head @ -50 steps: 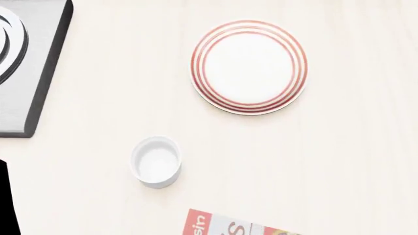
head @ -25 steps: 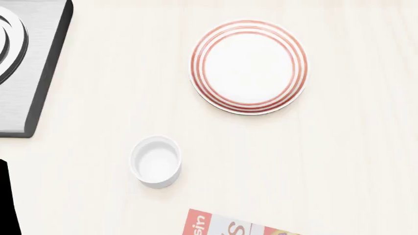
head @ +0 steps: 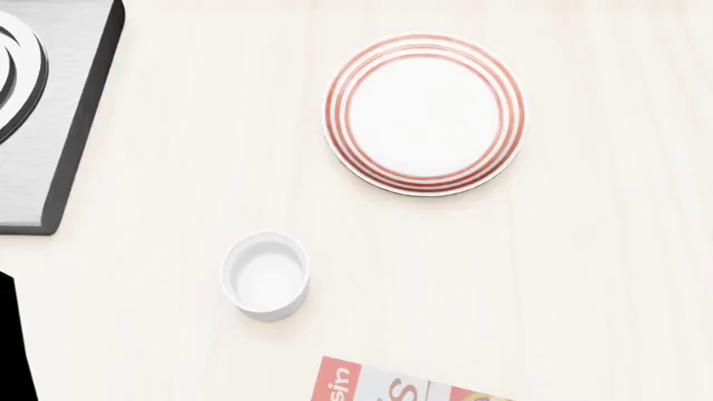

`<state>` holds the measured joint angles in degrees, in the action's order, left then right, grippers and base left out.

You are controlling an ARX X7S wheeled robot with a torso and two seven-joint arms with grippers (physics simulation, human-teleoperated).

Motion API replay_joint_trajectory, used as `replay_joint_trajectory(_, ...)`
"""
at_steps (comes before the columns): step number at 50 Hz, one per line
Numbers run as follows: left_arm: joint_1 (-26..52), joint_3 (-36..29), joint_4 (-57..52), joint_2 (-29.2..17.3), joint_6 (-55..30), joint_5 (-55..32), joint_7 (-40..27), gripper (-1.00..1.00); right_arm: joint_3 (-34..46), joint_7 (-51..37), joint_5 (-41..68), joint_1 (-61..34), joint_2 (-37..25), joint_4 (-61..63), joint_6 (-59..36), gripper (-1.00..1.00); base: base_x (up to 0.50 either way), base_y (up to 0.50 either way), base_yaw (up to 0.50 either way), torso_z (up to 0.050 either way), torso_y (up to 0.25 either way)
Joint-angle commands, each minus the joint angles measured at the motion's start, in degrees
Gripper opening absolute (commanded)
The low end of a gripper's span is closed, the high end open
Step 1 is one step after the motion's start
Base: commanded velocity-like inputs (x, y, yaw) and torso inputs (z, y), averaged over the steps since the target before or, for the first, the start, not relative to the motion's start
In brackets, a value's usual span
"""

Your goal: Pick the akita bowl on the cookies box and place it on the plate.

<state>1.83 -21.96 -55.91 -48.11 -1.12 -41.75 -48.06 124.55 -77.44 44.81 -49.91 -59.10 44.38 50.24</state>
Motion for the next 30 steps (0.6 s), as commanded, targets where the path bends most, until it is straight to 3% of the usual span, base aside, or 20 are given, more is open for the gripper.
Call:
replay_joint_trajectory(1,-0.10,0.40,0.28,-0.52,0.56,-0.42,-0.28,1.00,-0.41,1.52,3.90,-6.62,-5.05,6.96,-4.02,-1.00,0.00,0.00,0.00,0.000,0.000)
replay_joint_trajectory(12,0.21,-0.05,0.67,-0.29,0.50,-0.33,-0.28,1.00,-0.39,14.24,18.39,-14.84,-10.74,11.48,1.64,-1.00,0.00,0.00,0.00,0.000,0.000)
replay_joint_trajectory(18,0.09,0.17,1.04,-0.46,0.97,-0.52,-0.19,1.00,-2.13,20.73,31.57,-25.00,-14.10,13.53,-2.18,-1.00,0.00,0.00,0.00,0.000,0.000)
replay_joint_trajectory(30,0.50,-0.71,0.97,-0.14,0.48,-0.03,-0.09,1.00,-6.47,31.19,53.03,-35.47,-12.42,9.58,-4.94,-1.00,0.00,0.00,0.00,0.000,0.000)
